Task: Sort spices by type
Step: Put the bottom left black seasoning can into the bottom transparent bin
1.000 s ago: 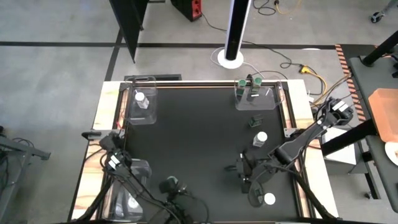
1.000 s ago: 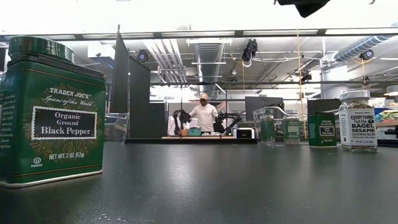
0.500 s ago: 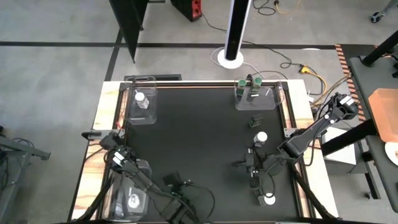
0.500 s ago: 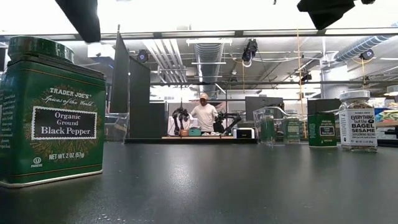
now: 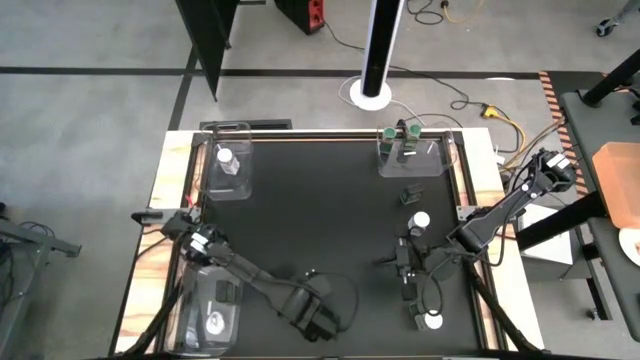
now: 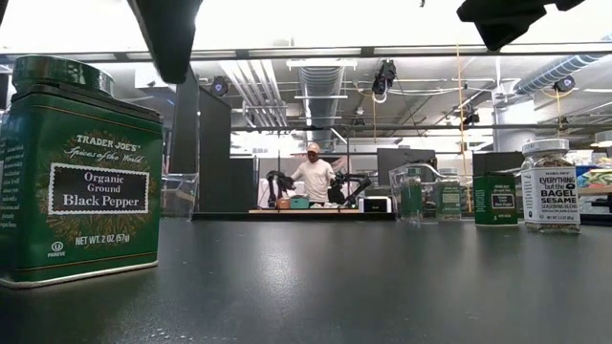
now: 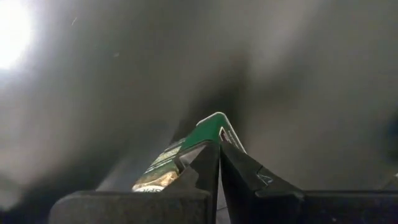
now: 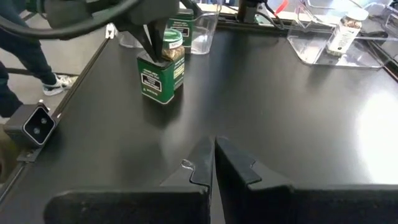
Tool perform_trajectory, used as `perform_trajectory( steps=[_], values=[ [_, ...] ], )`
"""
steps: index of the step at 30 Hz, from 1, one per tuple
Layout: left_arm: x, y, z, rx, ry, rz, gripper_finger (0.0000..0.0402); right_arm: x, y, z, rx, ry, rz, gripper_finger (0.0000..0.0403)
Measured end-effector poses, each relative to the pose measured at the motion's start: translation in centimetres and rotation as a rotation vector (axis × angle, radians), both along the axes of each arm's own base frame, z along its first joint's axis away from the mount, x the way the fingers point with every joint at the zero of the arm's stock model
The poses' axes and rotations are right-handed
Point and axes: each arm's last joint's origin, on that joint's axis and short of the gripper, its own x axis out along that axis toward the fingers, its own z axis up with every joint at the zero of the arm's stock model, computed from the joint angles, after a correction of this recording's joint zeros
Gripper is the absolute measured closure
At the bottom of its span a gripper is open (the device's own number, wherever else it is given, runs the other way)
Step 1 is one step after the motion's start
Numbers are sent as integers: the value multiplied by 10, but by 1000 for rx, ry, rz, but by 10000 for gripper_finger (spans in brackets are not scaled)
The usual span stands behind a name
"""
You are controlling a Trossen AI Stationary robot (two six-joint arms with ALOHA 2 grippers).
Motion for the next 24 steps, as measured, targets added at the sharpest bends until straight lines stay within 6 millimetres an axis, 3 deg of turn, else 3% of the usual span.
perform_trajectory(
  steps=[7, 19, 24],
  values=[
    [-1, -3, 5, -33, -5, -12, 402, 0, 0, 0, 10, 1, -5, 394],
    [-3, -5, -3, -10, 15, -10, 402, 0, 0, 0, 16, 2, -9, 394],
    [-5, -3, -15, 21, 54, -16, 402, 0, 0, -1, 19, 4, -11, 394]
  ],
)
